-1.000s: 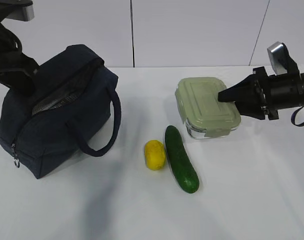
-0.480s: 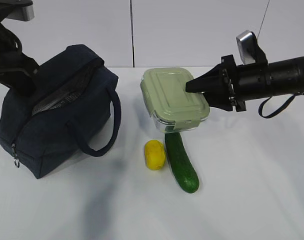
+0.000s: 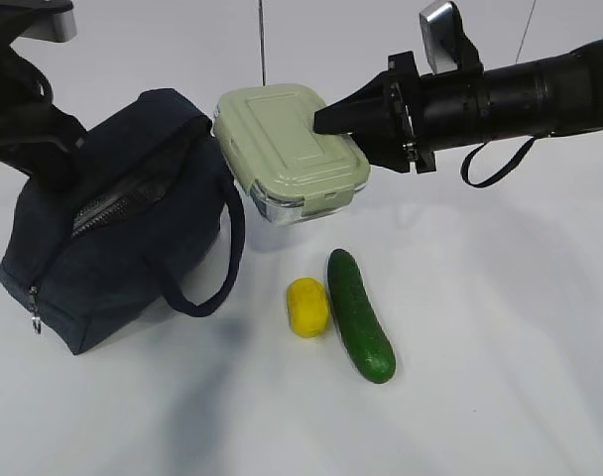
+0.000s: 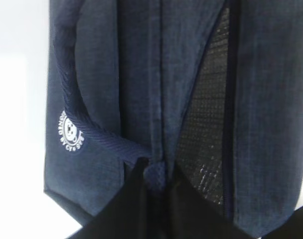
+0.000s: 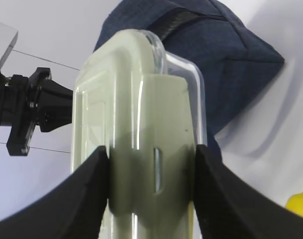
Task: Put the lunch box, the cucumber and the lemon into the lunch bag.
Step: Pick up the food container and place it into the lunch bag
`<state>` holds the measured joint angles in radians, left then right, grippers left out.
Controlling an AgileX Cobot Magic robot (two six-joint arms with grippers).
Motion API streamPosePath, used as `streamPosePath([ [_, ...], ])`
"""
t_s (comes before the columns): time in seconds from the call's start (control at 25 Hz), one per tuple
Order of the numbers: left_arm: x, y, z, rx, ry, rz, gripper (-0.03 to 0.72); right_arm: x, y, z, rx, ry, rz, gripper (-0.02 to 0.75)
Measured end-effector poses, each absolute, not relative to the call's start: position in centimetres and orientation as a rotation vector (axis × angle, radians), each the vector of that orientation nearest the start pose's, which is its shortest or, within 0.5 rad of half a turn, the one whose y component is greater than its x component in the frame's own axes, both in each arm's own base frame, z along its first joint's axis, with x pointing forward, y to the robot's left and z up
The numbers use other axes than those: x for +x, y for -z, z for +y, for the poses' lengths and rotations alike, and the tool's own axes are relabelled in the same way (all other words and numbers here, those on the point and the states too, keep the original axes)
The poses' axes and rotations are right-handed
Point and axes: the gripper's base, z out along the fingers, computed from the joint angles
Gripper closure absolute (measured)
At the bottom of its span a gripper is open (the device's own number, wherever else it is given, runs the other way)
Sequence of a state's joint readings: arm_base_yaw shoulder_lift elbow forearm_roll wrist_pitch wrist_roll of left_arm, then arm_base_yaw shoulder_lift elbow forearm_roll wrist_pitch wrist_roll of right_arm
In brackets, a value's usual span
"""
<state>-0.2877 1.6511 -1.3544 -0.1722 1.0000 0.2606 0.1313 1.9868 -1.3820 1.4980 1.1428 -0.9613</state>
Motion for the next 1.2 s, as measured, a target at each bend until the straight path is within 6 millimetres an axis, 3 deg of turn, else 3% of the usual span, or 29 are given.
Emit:
streamPosePath([
  [0.24, 31.9, -28.8, -13.1, 0.715, 0.294, 2.672, 0.675, 39.3, -23.1, 14.2, -0.323, -1.593, 2.195, 0.345],
  [0.76, 31.5, -29.0, -14.5, 0.68, 0.429, 2.661, 0.675, 40.2, -17.5, 16.0, -0.242, -1.675, 2.29, 0.345],
  [1.2, 30.8, -29.0, -16.1, 0.717, 0.484, 2.654, 0.676, 42.1, -17.3, 17.1, -0.261, -1.689, 2.22, 0.346],
])
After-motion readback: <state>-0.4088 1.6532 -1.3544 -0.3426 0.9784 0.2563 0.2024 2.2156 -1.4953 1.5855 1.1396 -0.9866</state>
